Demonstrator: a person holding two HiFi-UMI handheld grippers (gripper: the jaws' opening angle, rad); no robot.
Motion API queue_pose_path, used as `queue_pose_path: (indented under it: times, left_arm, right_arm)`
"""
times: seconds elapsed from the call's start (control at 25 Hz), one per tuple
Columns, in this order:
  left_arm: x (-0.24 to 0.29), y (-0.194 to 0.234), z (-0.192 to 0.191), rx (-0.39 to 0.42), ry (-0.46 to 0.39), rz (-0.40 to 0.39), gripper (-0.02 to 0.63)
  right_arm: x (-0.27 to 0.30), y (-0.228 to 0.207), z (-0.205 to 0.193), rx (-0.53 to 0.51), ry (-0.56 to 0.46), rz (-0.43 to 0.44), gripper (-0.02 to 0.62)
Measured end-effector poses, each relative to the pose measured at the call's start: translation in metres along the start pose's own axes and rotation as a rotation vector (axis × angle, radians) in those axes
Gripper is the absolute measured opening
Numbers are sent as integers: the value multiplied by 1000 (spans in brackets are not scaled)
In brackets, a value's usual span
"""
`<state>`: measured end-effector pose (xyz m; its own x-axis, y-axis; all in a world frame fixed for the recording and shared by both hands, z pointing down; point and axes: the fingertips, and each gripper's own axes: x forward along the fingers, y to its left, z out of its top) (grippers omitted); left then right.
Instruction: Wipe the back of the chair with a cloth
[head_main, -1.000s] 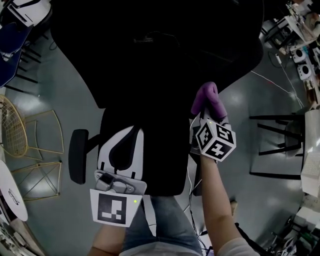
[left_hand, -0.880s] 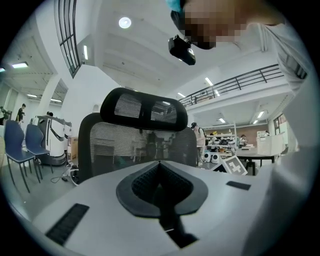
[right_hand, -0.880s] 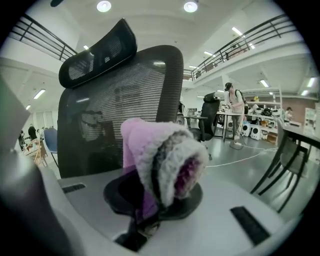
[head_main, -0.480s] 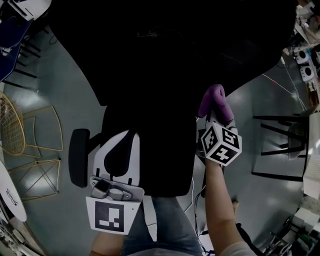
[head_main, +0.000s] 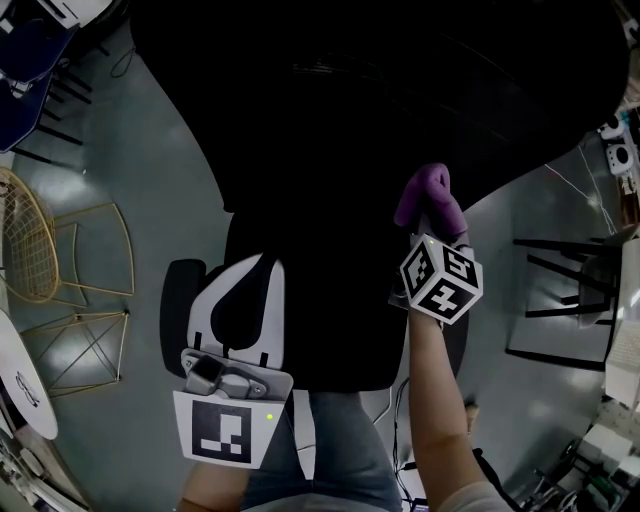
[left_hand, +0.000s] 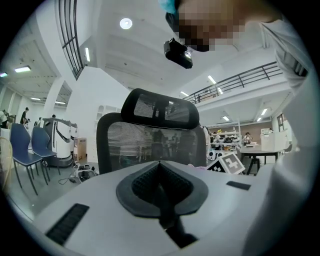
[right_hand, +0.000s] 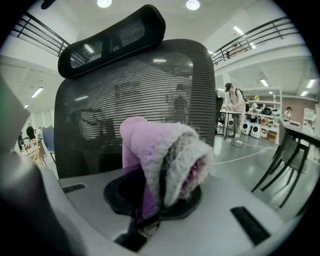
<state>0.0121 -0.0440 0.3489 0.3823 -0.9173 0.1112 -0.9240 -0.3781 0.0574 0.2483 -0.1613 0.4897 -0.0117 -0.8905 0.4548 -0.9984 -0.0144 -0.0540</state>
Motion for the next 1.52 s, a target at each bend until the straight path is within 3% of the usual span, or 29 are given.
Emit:
queue_pose_path:
  times: [1.28,1.52]
  left_arm:
    - [-35,108,-2,-33,-11,122,14]
    - [-40,125,-6,-40,-16,133,14]
  right_arm:
    - [13,167,-6,-21,9,130,54]
    - [13,218,-14,-57,26,204,54]
